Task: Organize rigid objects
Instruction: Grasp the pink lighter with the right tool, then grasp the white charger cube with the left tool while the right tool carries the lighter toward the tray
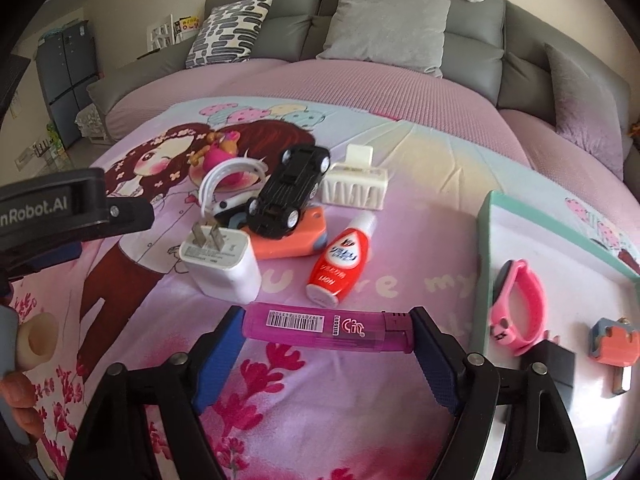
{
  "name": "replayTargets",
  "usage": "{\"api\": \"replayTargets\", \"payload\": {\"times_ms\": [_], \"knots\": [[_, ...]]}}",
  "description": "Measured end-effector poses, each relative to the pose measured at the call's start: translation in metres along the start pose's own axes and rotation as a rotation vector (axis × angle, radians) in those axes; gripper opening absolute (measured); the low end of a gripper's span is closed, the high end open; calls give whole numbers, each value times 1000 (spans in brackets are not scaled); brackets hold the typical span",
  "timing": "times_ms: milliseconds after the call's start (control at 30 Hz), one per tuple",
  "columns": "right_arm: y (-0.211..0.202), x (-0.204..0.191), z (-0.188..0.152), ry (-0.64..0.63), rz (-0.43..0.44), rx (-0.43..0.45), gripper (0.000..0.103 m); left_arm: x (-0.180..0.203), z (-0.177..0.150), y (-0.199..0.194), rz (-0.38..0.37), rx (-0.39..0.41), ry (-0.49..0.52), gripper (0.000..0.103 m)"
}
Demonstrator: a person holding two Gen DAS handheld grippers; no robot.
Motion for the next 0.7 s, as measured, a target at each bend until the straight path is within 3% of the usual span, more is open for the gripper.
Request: {"api": "replayTargets", "payload": {"times_ms": [333, 700], "knots": [[-19, 50, 14, 53, -112, 50, 83, 44, -3, 8, -46, -29, 144, 97], [-14, 94, 10, 148, -155, 14, 83, 68, -16, 30, -9, -91, 253, 96]]}}
Point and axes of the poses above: each gripper's, at about its wrist camera, not at the fingertips, and y roughly the way its jaws point, x to its right, z to its top, the point moved 8 cm from there along y, roughly the way its jaws point, and after that the axes turned 13 degrees about -z, right-handed, at the moved point
